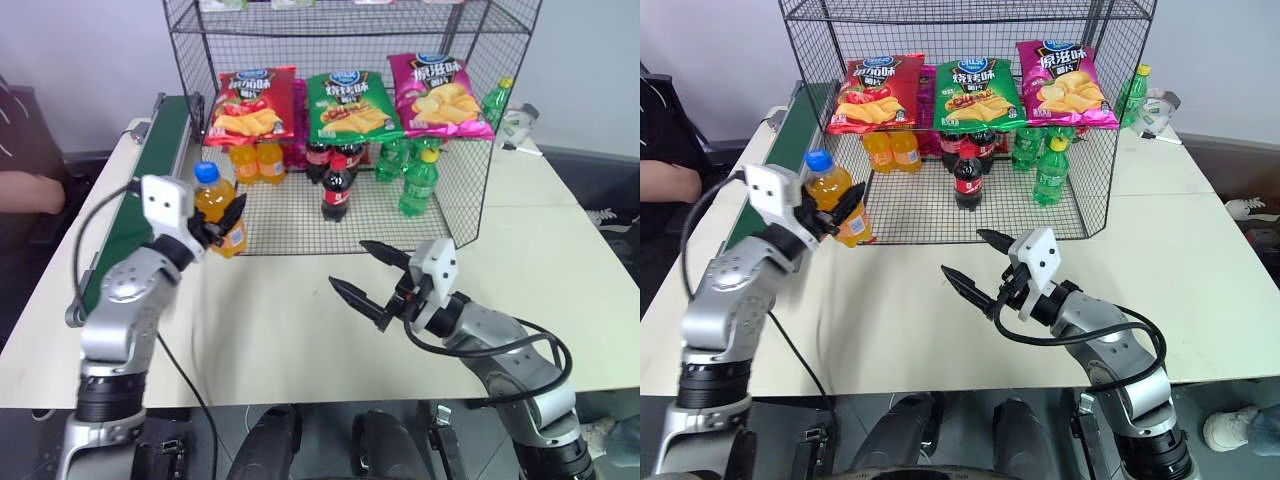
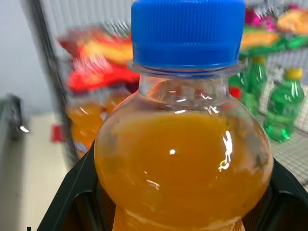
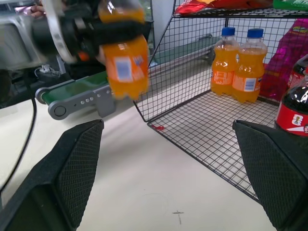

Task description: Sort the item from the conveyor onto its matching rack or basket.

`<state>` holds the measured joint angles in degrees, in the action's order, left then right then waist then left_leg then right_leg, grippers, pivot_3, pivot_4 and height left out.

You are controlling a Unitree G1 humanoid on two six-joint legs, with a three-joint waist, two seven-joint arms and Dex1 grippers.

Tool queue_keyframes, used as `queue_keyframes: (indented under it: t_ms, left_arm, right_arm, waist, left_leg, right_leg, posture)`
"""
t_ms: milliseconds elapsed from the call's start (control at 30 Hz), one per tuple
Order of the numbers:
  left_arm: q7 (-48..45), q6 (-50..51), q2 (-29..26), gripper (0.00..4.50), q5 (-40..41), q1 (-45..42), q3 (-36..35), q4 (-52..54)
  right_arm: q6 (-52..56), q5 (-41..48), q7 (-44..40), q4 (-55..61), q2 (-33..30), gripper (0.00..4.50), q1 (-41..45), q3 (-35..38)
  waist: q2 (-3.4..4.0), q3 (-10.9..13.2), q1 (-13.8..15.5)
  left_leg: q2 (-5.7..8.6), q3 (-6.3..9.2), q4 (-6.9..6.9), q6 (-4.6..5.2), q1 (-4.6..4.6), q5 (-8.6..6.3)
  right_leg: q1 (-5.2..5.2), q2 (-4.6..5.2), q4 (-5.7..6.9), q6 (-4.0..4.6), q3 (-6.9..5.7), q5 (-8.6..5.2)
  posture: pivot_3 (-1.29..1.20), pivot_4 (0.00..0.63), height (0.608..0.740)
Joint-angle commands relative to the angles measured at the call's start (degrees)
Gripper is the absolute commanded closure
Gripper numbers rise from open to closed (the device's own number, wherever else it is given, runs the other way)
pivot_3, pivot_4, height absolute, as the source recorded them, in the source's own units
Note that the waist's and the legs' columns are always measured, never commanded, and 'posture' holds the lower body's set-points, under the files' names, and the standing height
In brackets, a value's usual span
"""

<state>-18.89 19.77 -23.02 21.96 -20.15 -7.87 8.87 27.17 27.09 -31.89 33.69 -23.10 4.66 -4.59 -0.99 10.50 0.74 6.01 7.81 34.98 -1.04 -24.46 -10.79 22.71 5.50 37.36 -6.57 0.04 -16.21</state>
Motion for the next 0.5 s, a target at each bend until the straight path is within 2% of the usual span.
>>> queue_keyframes:
  t_ms: [33,100,167,233,367,500]
  left_arm:
    - [2.81,-7.46,3.39,1.95,-4.9,-3.4,1.12,-5.26]
    - [3.15,-11.31,6.19,1.95,-6.47,-5.25,1.88,-9.58]
    - [4.02,-18.68,11.47,1.95,-7.71,-9.75,2.75,-19.59]
    - [4.54,-24.97,14.34,1.95,-9.91,-13.52,3.1,-28.2]
    - [6.11,-34.77,16.46,1.95,-12.58,-20.96,2.05,-43.81]
    - [7.56,-40.28,16.86,1.95,-13.86,-26.36,1.39,-55.44]
  right_arm:
    - [-1.52,-0.57,0.11,1.07,-0.62,0.0,0.19,1.26]
    - [-2.08,-1.01,-0.19,0.69,-0.98,0.0,-0.06,1.48]
    - [-2.73,-1.63,-0.43,0.81,-1.21,0.0,-1.09,1.59]
    - [-3.35,-2.03,-0.43,0.9,-1.14,0.0,-1.91,1.54]
    - [-4.64,-2.55,-0.49,0.93,-1.05,0.0,-3.19,1.51]
    - [-5.08,-2.96,-0.14,1.37,-0.9,0.0,-3.92,1.45]
  waist:
    - [-0.01,0.0,0.01]
    - [-0.02,0.01,-0.08]
    - [-0.02,0.02,0.57]
    - [-0.04,0.02,1.57]
    - [-0.04,0.02,1.17]
    - [-0.04,0.02,0.88]
  left_leg:
    - [0.0,0.01,0.02,0.0,-0.01,0.0]
    - [0.02,-0.01,0.02,0.0,-0.03,0.0]
    - [0.06,-0.01,0.02,0.0,-0.03,0.0]
    - [0.07,0.06,0.11,0.01,-0.05,0.0]
    - [0.09,0.0,0.15,0.02,-0.05,0.01]
    - [0.05,-0.01,0.05,0.02,-0.05,0.01]
  right_leg:
    - [-0.01,0.0,0.0,0.0,-0.01,0.0]
    - [-0.01,0.02,-0.03,-0.01,-0.01,0.0]
    - [-0.03,0.04,-0.03,-0.02,-0.02,0.0]
    - [-0.07,0.03,-0.04,-0.02,-0.13,0.01]
    - [-0.09,0.04,-0.05,-0.03,-0.1,0.01]
    - [0.0,0.0,-0.01,-0.05,-0.07,0.01]
  posture:
    - [0.0,0.15,0.74]
    - [0.0,0.15,0.74]
    - [0.0,0.15,0.74]
    - [0.0,0.15,0.74]
    - [0.0,0.15,0.74]
    - [0.0,0.15,0.74]
